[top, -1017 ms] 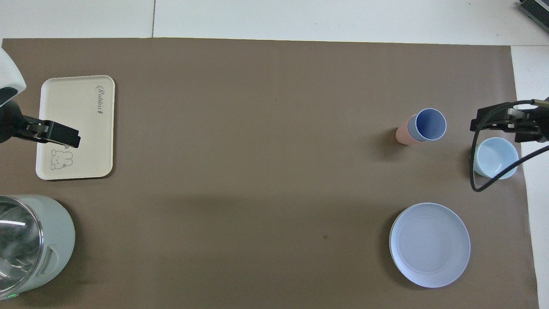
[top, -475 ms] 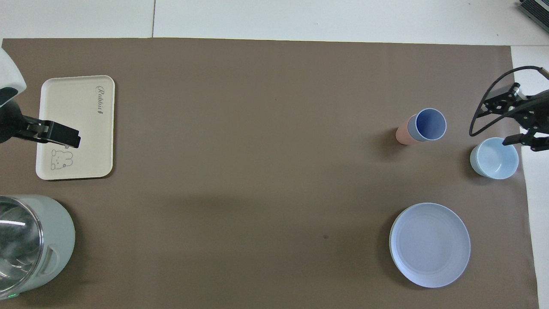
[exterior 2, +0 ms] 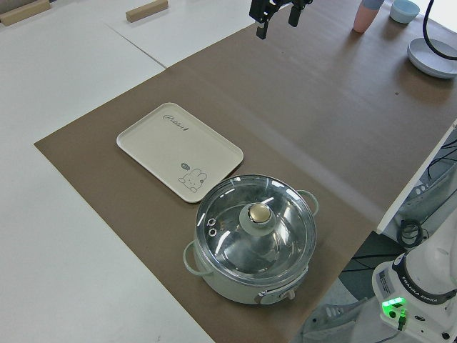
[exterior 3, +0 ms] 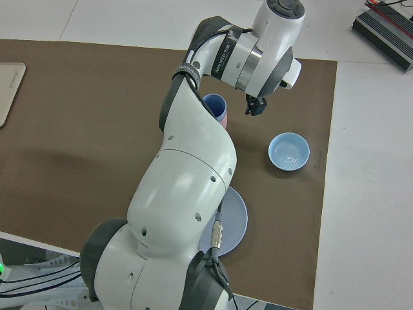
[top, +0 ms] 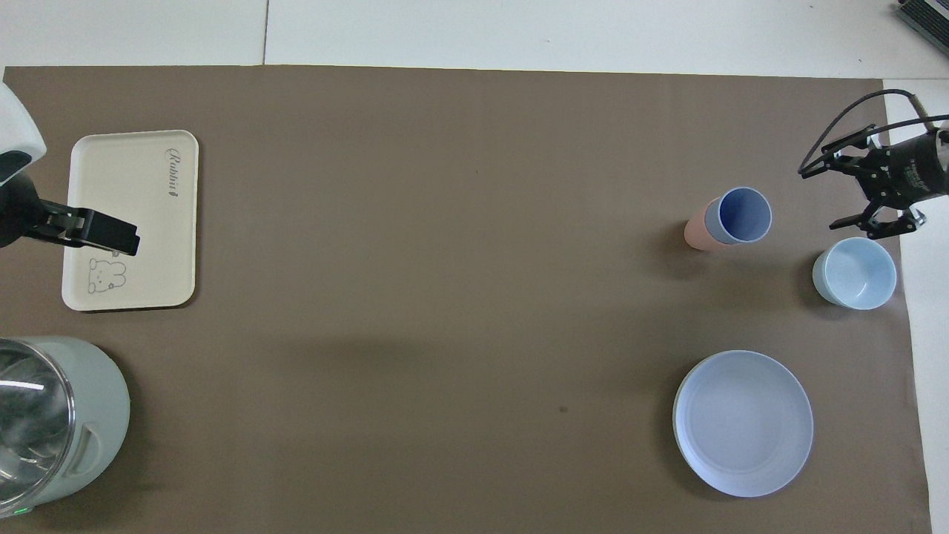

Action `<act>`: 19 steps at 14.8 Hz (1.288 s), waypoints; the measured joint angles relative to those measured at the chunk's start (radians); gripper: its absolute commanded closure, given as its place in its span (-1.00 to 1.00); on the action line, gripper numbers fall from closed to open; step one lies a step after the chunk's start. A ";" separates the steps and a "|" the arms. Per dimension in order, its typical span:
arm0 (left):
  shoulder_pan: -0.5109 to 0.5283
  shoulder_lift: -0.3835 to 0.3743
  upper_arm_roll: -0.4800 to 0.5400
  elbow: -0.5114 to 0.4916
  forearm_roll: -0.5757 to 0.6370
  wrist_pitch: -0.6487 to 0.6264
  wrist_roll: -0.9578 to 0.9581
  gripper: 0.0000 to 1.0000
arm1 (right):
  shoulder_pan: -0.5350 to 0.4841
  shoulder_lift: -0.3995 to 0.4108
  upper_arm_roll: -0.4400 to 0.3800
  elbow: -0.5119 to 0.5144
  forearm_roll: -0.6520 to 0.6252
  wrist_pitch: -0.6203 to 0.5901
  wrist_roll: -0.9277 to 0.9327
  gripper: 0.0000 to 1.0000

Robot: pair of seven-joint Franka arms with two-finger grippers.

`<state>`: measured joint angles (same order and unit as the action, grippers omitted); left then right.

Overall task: Place cup on tray
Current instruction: 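Raise the right gripper and move it toward the pink cup, then close the right gripper on the pink cup's rim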

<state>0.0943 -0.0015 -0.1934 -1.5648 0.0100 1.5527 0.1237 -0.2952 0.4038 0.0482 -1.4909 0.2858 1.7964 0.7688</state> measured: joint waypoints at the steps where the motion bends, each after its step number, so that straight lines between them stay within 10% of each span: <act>1: 0.000 0.000 0.000 0.000 0.000 0.000 0.000 -1.00 | -0.009 0.029 0.000 0.016 0.021 0.000 0.016 -0.66; 9: 0.000 0.000 0.000 -0.003 0.000 0.000 0.000 -1.00 | -0.049 0.244 0.007 0.109 0.181 -0.004 0.092 -0.67; 19: -0.012 -0.001 -0.002 -0.004 0.000 0.002 -0.001 -1.00 | -0.029 0.238 0.013 -0.003 0.301 -0.005 0.162 -0.67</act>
<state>0.0828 -0.0025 -0.1949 -1.5692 0.0100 1.5549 0.1227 -0.3245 0.6418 0.0616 -1.4943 0.5864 1.7909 0.9304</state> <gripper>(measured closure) 0.000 0.163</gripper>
